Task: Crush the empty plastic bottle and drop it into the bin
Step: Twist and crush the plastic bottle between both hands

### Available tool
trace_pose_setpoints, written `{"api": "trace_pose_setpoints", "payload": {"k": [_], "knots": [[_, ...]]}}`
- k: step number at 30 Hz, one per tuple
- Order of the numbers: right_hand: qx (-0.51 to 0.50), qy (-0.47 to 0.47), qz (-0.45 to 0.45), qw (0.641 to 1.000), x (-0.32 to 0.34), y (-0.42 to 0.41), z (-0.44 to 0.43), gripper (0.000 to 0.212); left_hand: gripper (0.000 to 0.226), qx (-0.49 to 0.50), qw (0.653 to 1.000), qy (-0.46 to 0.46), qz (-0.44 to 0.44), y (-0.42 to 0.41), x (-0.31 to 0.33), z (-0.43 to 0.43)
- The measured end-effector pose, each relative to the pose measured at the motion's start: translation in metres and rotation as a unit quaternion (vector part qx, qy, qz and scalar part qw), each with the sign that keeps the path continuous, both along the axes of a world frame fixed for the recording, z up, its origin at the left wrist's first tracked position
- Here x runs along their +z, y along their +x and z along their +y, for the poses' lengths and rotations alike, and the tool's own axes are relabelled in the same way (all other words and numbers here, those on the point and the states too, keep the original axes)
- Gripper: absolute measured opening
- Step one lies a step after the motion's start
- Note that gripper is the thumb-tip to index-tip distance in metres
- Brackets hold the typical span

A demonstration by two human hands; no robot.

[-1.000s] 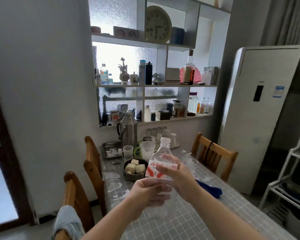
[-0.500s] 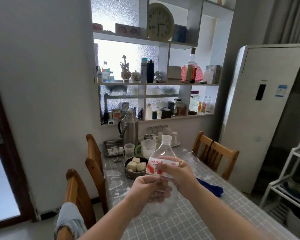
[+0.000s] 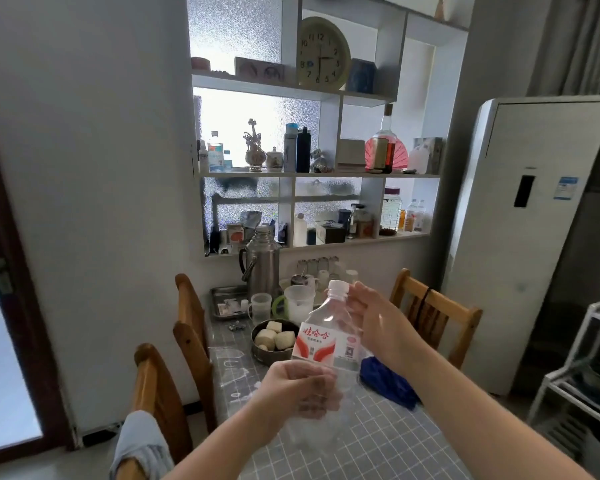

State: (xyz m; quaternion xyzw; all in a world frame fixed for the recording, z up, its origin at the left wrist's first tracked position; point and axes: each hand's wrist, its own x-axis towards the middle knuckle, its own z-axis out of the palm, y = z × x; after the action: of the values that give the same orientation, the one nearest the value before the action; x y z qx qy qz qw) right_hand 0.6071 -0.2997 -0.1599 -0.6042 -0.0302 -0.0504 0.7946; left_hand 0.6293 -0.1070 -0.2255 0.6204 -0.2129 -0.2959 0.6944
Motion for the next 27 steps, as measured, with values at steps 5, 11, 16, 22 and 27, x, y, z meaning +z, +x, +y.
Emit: {"api": "trace_pose_setpoints", "payload": {"k": [5, 11, 16, 22, 27], "knots": [[0.002, -0.004, -0.01, 1.0, 0.013, 0.0, -0.011, 0.036, 0.041, -0.015, 1.0, 0.006, 0.01, -0.006, 0.001, -0.003], [0.053, 0.049, -0.001, 0.997, 0.011, -0.006, -0.014, 0.044, 0.043, -0.07, 0.997, -0.01, 0.042, -0.014, 0.002, -0.007], [0.087, 0.019, -0.012, 0.996, 0.011, -0.011, -0.019, 0.045, 0.04, -0.066, 0.997, -0.01, 0.049, -0.019, 0.001, -0.015], [0.04, -0.03, -0.03, 0.998, 0.009, -0.012, -0.024, 0.033, 0.012, 0.108, 0.991, 0.032, -0.072, -0.026, -0.015, -0.029], [-0.049, -0.04, -0.025, 0.998, 0.008, -0.011, -0.02, 0.05, 0.013, 0.071, 0.994, 0.027, -0.08, -0.031, -0.009, -0.031]]}}
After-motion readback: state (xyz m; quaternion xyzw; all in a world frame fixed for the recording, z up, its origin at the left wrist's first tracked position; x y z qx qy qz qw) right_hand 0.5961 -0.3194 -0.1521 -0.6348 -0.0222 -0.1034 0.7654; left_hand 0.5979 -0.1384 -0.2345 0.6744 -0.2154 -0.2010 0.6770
